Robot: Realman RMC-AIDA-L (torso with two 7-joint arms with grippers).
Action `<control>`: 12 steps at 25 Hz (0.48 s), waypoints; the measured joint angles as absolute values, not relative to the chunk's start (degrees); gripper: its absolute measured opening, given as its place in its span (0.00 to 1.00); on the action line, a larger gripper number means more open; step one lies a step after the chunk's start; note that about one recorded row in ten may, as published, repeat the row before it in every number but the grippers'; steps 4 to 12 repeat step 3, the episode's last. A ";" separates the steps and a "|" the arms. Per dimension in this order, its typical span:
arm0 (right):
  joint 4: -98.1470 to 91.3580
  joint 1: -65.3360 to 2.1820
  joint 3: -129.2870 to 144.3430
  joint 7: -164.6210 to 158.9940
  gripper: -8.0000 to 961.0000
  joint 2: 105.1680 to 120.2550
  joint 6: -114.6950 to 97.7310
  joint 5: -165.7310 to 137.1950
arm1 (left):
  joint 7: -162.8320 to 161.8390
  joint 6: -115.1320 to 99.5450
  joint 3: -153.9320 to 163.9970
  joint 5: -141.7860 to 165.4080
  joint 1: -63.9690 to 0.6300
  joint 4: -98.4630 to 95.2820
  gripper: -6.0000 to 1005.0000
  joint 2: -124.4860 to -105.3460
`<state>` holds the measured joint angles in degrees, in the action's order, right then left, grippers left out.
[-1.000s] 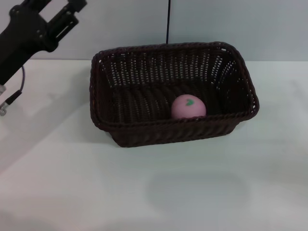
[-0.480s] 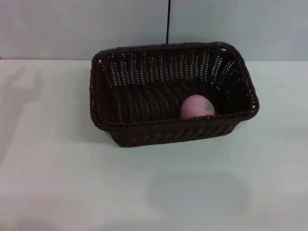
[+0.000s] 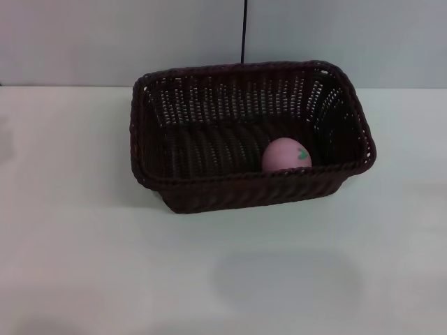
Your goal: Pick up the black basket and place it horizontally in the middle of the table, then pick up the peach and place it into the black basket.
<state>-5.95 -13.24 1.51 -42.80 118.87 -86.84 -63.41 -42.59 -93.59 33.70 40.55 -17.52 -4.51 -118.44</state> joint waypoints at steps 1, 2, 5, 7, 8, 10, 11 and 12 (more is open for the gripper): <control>-5.94 -13.26 1.46 -42.80 0.73 118.86 -86.82 -63.41 | -42.59 -93.59 33.70 40.55 -17.52 -4.51 0.34 -118.44; -5.92 -13.26 1.42 -42.80 0.73 118.86 -86.77 -63.40 | -42.75 -93.71 32.33 40.51 -16.95 -3.57 0.30 -118.33; -5.92 -13.26 1.42 -42.80 0.73 118.85 -86.69 -63.39 | -42.68 -93.75 32.26 40.52 -16.56 -3.55 0.26 -118.33; -5.92 -13.26 1.42 -42.80 0.73 118.85 -86.69 -63.39 | -42.68 -93.75 32.26 40.52 -16.56 -3.55 0.26 -118.33; -5.92 -13.26 1.42 -42.80 0.73 118.85 -86.69 -63.39 | -42.68 -93.75 32.26 40.52 -16.56 -3.55 0.26 -118.33; -5.92 -13.26 1.42 -42.80 0.73 118.85 -86.69 -63.39 | -42.68 -93.75 32.26 40.52 -16.56 -3.55 0.26 -118.33; -5.92 -13.26 1.42 -42.80 0.73 118.85 -86.69 -63.39 | -42.68 -93.75 32.26 40.52 -16.56 -3.55 0.26 -118.33; -5.92 -13.26 1.42 -42.80 0.73 118.85 -86.69 -63.39 | -42.68 -93.75 32.26 40.52 -16.56 -3.55 0.26 -118.33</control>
